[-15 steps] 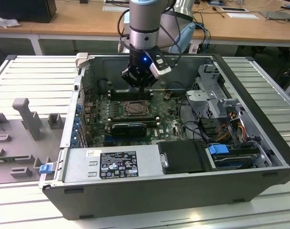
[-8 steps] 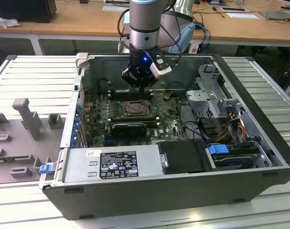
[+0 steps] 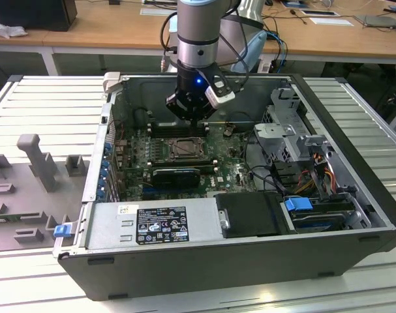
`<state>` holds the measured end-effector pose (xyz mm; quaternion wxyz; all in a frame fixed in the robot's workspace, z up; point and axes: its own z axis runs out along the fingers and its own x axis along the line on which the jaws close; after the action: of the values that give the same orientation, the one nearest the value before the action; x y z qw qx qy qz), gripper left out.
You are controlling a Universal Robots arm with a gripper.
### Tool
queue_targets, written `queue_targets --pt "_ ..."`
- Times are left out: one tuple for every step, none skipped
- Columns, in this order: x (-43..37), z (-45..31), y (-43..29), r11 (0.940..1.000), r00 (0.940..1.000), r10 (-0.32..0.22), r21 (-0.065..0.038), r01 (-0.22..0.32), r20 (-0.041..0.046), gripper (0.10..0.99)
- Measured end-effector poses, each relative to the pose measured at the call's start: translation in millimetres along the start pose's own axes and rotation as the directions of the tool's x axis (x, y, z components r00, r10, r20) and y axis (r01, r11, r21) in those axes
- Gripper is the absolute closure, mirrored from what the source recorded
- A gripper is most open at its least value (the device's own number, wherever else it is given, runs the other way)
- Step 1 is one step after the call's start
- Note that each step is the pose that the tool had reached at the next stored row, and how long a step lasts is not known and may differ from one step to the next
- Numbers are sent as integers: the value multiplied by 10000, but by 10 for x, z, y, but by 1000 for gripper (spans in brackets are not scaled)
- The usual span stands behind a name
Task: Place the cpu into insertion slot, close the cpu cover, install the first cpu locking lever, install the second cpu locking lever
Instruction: 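Install the second cpu locking lever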
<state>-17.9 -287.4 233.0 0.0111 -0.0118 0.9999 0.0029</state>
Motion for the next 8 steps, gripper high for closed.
queue_targets --pt "0 1 -6 10000 10000 1 0 -1 0 980" --pt "1 1 -12 10000 10000 1 1 -1 -1 980" --pt "1 2 -21 10000 10000 2 1 -2 -1 980" --pt "2 4 -41 10000 10000 2 2 -2 -1 980" --pt "2 6 -54 10000 10000 2 1 -2 -1 980" --pt "2 6 -67 10000 10000 1 1 -1 -1 980" --pt "3 6 -82 10000 10000 2 1 -2 -1 980" --pt "3 6 -90 10000 10000 1 2 -1 -1 980"
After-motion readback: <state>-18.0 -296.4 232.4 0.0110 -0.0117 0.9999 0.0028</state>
